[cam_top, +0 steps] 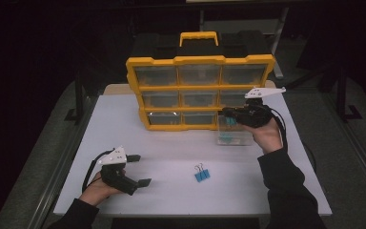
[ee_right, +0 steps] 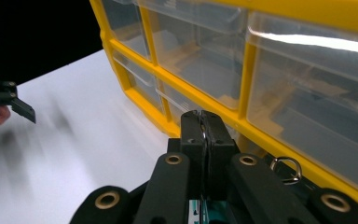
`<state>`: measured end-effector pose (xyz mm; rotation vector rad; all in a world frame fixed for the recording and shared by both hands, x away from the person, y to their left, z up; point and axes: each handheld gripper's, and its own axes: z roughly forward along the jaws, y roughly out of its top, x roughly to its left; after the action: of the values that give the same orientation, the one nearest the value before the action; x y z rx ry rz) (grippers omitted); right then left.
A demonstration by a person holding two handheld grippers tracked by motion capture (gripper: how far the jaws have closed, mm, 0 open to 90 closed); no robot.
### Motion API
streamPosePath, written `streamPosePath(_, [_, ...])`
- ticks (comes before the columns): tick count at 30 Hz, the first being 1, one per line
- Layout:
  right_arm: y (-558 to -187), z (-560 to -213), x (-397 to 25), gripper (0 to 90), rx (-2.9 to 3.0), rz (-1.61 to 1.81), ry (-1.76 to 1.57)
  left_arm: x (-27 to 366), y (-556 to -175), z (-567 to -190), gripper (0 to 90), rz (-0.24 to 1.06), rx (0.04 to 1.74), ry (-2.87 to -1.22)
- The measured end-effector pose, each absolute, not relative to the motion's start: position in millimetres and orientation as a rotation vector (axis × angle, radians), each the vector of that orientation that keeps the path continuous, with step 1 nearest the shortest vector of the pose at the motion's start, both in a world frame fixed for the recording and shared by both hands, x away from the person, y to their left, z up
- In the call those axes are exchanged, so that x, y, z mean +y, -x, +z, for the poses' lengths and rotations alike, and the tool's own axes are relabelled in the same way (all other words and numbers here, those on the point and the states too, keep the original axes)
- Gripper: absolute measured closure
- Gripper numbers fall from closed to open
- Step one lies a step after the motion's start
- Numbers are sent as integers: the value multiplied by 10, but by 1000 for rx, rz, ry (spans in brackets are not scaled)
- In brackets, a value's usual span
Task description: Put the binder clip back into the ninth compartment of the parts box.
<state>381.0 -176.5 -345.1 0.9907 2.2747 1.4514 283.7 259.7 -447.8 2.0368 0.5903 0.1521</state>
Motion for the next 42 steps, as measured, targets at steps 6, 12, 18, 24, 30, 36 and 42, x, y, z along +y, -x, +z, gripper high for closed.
streamPosePath(6, [-3869, -3583, -1782, 869, 2290, 1421, -1026, 2597, -2839, -4483, 4, 152, 591, -2040])
streamPosePath(12, [-3922, -3707, -1726, 869, 2333, 1372, -1036, 2595, -2840, -4486, 4, 150, 586, -2044])
streamPosePath(18, [-3936, -3760, -1699, 869, 2363, 1337, -1043, 2593, -2836, -4488, 4, 149, 582, -2049])
streamPosePath(24, [-3943, -3781, -1697, 854, 2369, 1323, -1052, 2593, -2835, -4488, 4, 149, 582, -2050])
streamPosePath(30, [-3937, -3760, -1718, 781, 2355, 1343, -1062, 2593, -2835, -4489, 4, 149, 581, -2052])
streamPosePath(36, [-3886, -3678, -1738, 704, 2329, 1382, -1063, 2588, -2833, -4491, 4, 147, 581, -2053])
streamPosePath(42, [-3805, -3578, -1758, 598, 2325, 1410, -1052, 2587, -2830, -4493, 4, 149, 580, -2056])
